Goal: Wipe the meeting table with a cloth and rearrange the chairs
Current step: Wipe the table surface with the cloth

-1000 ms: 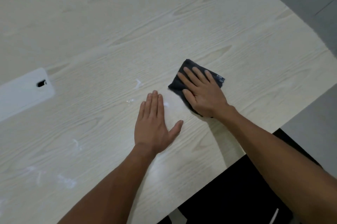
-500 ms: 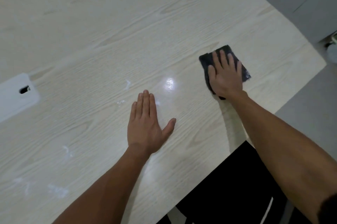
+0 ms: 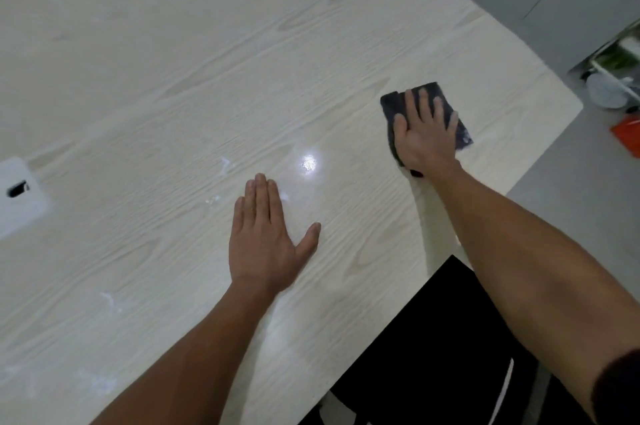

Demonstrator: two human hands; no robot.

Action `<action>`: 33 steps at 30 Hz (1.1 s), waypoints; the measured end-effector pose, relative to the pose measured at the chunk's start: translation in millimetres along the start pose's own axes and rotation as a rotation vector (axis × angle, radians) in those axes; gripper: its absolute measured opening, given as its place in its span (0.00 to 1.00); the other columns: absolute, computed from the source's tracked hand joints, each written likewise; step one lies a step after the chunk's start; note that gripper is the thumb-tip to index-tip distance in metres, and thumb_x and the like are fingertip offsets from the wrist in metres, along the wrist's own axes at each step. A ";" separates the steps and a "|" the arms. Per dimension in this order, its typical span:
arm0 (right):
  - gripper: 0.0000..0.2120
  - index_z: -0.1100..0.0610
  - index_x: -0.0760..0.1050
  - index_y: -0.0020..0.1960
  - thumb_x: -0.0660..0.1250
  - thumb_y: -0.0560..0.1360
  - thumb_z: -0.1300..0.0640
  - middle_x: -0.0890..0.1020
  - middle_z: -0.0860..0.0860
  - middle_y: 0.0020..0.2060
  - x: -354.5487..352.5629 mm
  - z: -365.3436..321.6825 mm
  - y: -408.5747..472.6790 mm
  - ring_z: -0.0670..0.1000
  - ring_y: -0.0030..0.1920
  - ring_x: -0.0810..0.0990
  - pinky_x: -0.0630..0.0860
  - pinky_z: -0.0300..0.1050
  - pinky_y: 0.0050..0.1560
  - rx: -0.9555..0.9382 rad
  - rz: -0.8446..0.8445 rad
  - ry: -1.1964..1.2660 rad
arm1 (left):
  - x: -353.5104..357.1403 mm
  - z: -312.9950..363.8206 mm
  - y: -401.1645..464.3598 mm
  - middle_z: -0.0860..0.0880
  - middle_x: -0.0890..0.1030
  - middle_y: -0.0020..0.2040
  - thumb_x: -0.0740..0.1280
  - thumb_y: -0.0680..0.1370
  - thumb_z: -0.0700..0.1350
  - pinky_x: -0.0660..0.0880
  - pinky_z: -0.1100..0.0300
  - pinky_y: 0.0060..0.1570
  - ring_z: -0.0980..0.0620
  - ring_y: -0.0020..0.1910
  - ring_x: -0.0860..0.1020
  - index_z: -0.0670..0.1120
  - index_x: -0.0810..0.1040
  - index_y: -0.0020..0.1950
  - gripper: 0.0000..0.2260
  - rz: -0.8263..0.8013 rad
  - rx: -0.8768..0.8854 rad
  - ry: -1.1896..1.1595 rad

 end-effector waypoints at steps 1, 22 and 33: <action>0.30 0.48 0.44 0.86 0.42 0.86 0.40 0.46 0.49 0.86 3.2 -19.0 7.3 0.55 0.85 0.43 0.37 0.64 0.82 0.027 0.007 0.026 | 0.7 -0.6 0.1 0.43 0.38 0.86 0.45 0.79 0.74 0.40 0.49 0.84 0.48 0.84 0.36 0.41 0.39 0.85 0.47 0.005 0.000 0.008; 0.31 0.50 0.52 0.86 0.45 0.86 0.42 0.55 0.51 0.85 58.5 -153.9 -155.7 0.56 0.85 0.51 0.43 0.62 0.83 -0.363 -0.032 -0.020 | -19.3 -87.8 -111.7 0.44 0.40 0.86 0.49 0.74 0.81 0.43 0.48 0.84 0.48 0.85 0.38 0.41 0.41 0.85 0.55 -0.016 -0.134 0.013; 0.30 0.49 0.47 0.86 0.43 0.86 0.42 0.49 0.49 0.86 58.8 -180.5 -145.4 0.55 0.85 0.46 0.39 0.62 0.83 -0.271 -0.043 0.020 | -9.3 -88.9 -119.2 0.43 0.45 0.86 0.54 0.75 0.79 0.42 0.49 0.84 0.48 0.86 0.42 0.39 0.47 0.85 0.55 0.071 -0.145 -0.047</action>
Point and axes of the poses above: each hand's wrist, its own y-axis towards the middle knuckle, its own x-axis out of the palm, z = x × y, the point moved 2 cm from there along y, towards the middle knuckle
